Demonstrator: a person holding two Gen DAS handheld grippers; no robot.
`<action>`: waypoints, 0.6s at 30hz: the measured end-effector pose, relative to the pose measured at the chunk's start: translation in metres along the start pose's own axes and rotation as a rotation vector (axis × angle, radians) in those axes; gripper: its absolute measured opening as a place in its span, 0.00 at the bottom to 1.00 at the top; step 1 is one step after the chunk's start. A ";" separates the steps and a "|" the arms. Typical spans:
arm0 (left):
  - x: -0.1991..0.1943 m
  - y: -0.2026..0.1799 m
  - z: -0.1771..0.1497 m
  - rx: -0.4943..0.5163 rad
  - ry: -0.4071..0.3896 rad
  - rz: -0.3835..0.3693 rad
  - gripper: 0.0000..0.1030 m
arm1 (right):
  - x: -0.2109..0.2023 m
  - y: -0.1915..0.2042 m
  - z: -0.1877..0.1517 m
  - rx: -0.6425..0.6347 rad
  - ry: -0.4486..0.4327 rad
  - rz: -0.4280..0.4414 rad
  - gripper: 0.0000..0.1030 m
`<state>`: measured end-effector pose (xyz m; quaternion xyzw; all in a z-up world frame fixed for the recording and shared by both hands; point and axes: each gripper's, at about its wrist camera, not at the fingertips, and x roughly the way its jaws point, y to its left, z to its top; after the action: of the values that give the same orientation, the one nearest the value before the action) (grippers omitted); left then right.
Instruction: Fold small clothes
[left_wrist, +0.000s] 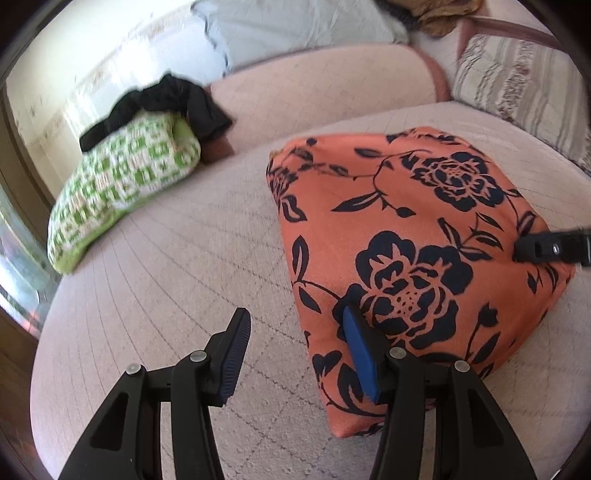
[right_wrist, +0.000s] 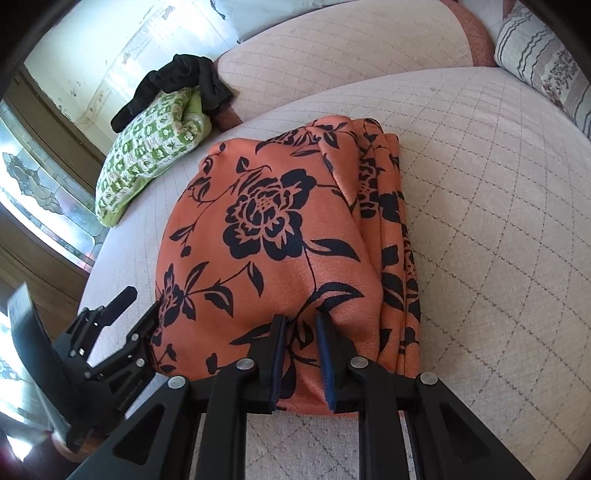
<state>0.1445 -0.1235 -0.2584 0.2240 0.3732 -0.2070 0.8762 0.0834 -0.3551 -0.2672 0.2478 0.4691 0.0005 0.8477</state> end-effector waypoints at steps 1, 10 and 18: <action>0.002 -0.002 0.002 0.005 0.016 0.009 0.52 | 0.001 0.000 0.000 0.005 -0.001 -0.002 0.20; 0.003 -0.013 0.017 0.123 0.102 0.055 0.52 | -0.001 -0.005 -0.001 0.052 -0.017 0.035 0.20; -0.020 0.020 0.043 0.050 0.031 -0.065 0.55 | -0.048 -0.028 0.018 0.157 -0.204 0.175 0.22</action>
<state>0.1658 -0.1270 -0.2119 0.2365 0.3886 -0.2413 0.8572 0.0641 -0.3979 -0.2330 0.3520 0.3559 0.0125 0.8656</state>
